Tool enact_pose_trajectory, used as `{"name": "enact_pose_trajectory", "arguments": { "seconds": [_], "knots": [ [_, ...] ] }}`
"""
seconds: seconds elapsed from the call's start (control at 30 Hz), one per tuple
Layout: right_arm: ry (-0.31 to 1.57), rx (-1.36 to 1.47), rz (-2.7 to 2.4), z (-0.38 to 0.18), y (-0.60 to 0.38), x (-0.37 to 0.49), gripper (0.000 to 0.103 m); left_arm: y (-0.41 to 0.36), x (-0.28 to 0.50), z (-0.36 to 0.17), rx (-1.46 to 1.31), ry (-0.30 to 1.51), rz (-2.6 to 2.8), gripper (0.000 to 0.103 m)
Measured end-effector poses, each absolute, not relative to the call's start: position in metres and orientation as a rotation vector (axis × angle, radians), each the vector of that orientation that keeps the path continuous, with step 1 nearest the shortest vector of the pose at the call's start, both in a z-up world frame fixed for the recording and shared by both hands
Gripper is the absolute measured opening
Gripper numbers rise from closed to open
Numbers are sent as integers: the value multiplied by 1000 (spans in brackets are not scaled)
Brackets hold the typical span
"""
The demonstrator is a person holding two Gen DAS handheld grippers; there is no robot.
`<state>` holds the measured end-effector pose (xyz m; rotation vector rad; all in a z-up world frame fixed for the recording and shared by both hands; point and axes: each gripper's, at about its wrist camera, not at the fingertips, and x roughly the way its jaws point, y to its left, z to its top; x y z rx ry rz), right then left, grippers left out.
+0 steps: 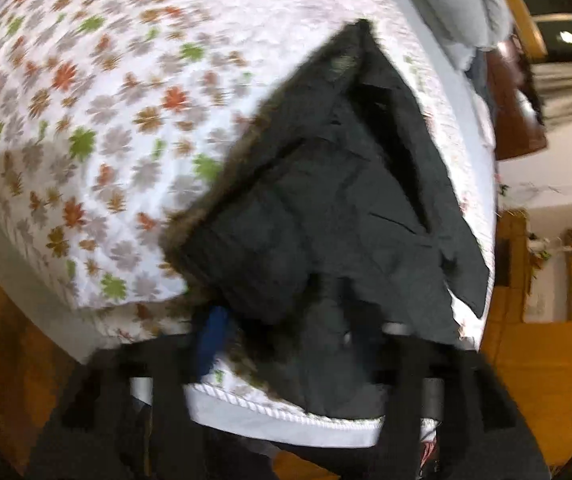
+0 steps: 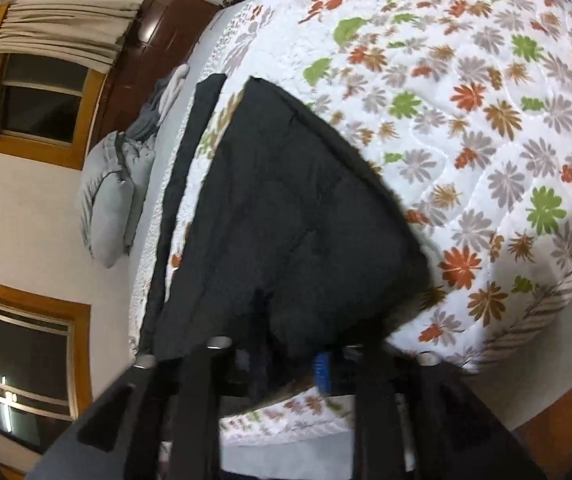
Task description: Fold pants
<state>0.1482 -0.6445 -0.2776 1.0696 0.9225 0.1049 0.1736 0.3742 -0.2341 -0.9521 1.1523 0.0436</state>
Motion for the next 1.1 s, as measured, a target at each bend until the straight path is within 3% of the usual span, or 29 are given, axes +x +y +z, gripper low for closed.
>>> {"name": "enact_pose_trajectory", "arguments": {
  "seconds": [0.03,0.07,0.1,0.3,0.4,0.7,1.1],
  "knots": [
    [929,1039,94,-269,-647,146,53,372,173,-228,-921,1153,51,86],
    [926,1015,82,-262,-651,142,67,371,170,-217,-846,1152,80,91],
    [924,967,38,-249,-658,136,73,370,168,-207,-783,1147,96,91],
    [862,727,-86,-179,-674,123,74,387,192,-154,-597,1076,96,92],
    [878,735,33,-163,-650,158,81,394,237,-151,-607,1088,24,92],
    [976,750,187,-167,-575,315,81,411,404,-180,-580,1128,0,95],
    [1034,672,220,-177,-556,457,81,405,504,-240,-487,1238,-133,95]
  ]
}}
